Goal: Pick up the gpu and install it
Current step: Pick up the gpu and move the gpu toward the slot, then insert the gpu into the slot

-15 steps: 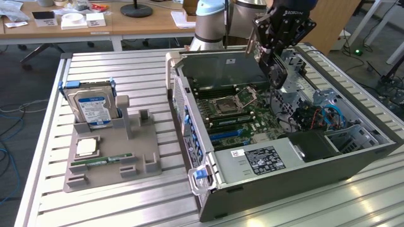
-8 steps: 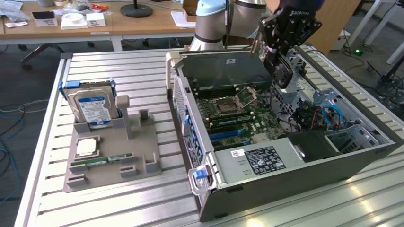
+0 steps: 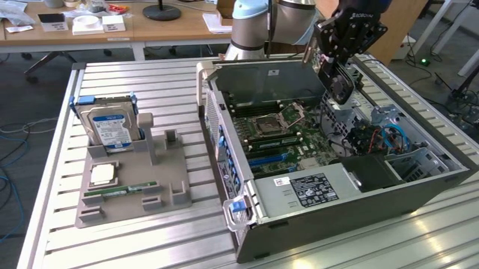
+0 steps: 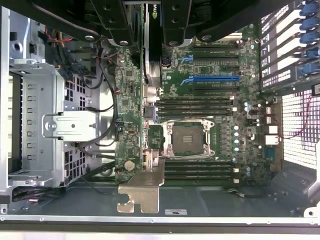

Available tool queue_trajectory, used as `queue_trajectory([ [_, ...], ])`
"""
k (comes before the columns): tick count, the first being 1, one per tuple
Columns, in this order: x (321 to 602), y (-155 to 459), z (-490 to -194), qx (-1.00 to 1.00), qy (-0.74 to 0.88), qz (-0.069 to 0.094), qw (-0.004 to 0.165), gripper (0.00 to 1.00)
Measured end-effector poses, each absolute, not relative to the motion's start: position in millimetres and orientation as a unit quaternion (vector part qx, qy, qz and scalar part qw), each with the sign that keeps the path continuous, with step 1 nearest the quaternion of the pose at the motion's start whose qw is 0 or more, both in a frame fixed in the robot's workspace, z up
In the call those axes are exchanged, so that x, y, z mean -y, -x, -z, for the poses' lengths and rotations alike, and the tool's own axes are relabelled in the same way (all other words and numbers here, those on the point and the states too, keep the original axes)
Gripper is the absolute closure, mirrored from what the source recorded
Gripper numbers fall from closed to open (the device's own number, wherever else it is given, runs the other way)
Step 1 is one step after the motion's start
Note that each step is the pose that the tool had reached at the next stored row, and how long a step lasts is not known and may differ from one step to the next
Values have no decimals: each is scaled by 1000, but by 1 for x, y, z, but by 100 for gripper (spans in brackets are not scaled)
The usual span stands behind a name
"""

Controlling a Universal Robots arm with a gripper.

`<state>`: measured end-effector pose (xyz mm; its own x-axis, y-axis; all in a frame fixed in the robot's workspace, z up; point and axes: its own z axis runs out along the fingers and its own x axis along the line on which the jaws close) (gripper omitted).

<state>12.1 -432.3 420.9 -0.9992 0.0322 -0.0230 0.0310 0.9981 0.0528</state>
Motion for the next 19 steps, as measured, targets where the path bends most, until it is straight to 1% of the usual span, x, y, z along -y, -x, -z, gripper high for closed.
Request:
queue_trajectory([
  [19, 432, -18, -421, -999, -15, -26, 12, 74],
])
